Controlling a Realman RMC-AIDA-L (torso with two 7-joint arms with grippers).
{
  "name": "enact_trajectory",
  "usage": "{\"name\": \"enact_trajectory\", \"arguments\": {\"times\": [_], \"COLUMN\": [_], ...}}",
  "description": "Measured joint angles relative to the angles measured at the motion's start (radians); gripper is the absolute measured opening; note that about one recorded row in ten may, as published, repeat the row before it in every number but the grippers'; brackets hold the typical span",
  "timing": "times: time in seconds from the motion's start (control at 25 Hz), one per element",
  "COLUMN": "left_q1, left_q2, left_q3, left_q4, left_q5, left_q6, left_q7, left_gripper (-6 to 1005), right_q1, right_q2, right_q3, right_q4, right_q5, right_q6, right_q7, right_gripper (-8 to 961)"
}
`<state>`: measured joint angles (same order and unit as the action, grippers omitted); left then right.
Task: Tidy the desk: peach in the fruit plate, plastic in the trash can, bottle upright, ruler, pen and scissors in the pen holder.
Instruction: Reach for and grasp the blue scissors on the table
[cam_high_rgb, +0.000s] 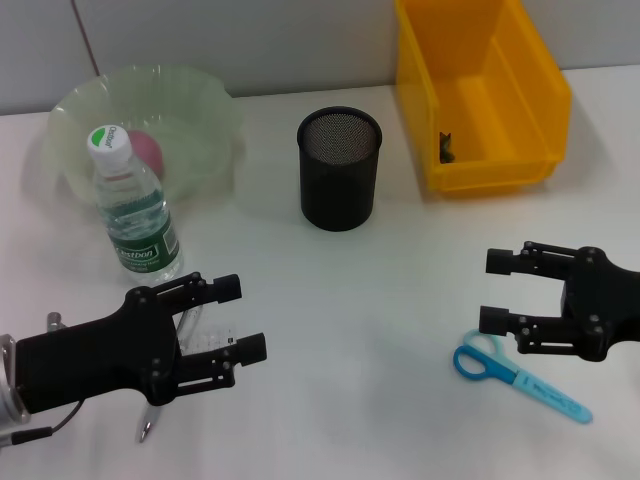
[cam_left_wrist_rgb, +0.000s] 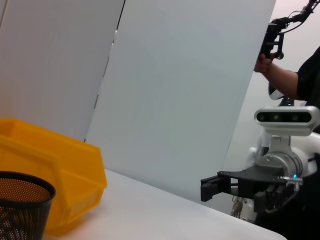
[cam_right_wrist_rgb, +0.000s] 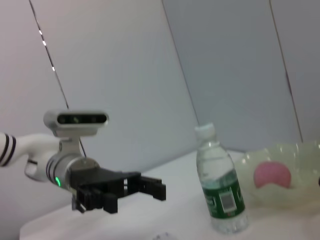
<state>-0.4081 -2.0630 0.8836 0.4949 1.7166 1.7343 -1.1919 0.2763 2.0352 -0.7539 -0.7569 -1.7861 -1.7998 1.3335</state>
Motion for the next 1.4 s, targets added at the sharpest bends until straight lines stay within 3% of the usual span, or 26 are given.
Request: {"name": "enact_trajectory", "arguments": {"times": [0.4,0.52,0.6,0.76,1.16,1.4], "left_q1": [-0.003,-0.003,-0.004,-0.007,-0.017,-0.017], "left_q2": [-0.005,-0.005,-0.005,-0.005,-0.006,-0.002], "left_q3": [0.0,0.001,0.002,0.003,0.013,0.029], "left_q4": [-0.002,-0.003,-0.003,-0.003,-0.002,0.004], "left_q5": [0.0,0.0,0.0,0.0,0.0,0.018], "left_q6": [-0.027,-0.032,-0.036,-0.047,-0.08,-0.087], "left_q7": [0.0,0.0,0.0,0.0,0.0,-0.001], "left_gripper": [807,807,806,806,804,803], "right_q1": [0.004,0.016,0.035,0.117,0.32,0.367], "right_q2": [0.021,0.042,0.044,0.04,0.037,0.039], "right_q3": [0.0,-0.01,-0.04,-0.097,-0.246,-0.366], "right_q4": [-0.211,-0.333,-0.401,-0.51,-0.567,-0.608], "right_q5": [-0.098,-0.188,-0.242,-0.366,-0.686,-0.778], "right_q6": [-0.02,-0.023,-0.03,-0.079,-0.132,-0.137], "right_q7": [0.173,0.302,0.416,0.655,1.016,1.134], "right_gripper": [755,752,751,748,739,734]}}
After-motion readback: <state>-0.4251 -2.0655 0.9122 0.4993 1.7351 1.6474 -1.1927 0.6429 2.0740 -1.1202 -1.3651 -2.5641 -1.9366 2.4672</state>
